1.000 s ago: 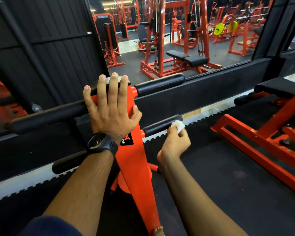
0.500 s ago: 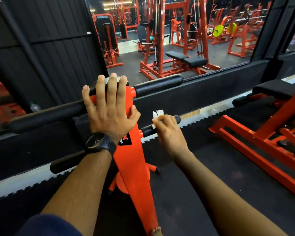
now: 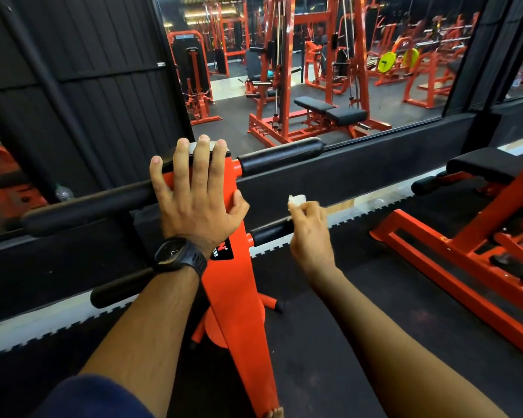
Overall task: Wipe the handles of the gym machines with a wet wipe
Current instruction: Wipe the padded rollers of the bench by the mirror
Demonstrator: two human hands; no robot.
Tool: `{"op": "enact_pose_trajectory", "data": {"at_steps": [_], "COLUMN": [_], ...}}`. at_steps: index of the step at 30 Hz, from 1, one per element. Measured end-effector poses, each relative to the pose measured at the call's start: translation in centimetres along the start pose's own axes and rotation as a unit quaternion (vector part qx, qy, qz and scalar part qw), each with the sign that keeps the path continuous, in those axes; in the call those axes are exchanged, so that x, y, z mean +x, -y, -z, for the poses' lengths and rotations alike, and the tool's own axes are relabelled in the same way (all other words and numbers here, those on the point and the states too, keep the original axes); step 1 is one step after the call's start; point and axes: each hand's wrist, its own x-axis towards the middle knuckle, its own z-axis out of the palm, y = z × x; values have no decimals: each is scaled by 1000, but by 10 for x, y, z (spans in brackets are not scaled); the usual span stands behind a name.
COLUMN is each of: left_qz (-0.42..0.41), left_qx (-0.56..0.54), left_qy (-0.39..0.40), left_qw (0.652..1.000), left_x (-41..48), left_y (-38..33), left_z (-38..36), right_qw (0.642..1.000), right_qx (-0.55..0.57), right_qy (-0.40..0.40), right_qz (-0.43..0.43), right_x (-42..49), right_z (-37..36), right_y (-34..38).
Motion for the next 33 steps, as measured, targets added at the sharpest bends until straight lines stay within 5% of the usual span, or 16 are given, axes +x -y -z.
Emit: {"op": "enact_pose_trajectory", "data": {"at_steps": [3, 8, 12, 15, 19, 24, 29, 33], "left_qz": [-1, -5, -4, -5, -6, -6, -6, -8], "left_qx": [1, 9, 3, 0, -1, 2, 4, 2], "left_qy": [2, 0, -1, -4, -1, 4, 7, 6], "left_qw": [1000, 1000, 1000, 1000, 1000, 1000, 1000, 1000], "left_x": [0, 0, 0, 0, 0, 0, 0, 0], "left_y": [0, 1, 2, 1, 1, 1, 2, 1], "left_z": [0, -1, -1, -1, -2, -1, -1, 0], "right_qw": [996, 999, 999, 991, 998, 992, 995, 989], "right_qx": [18, 5, -45, -75, -60, -6, -85, -100], "right_qy": [21, -22, -6, -66, 1, -14, 48, 39], "right_qz": [86, -47, 17, -85, 0, -122, -21, -97], "right_x": [-5, 5, -3, 1, -6, 7, -2, 12], "right_z": [3, 3, 5, 12, 9, 15, 19, 28], "right_y": [-1, -6, -2, -17, -4, 3, 11, -2]}}
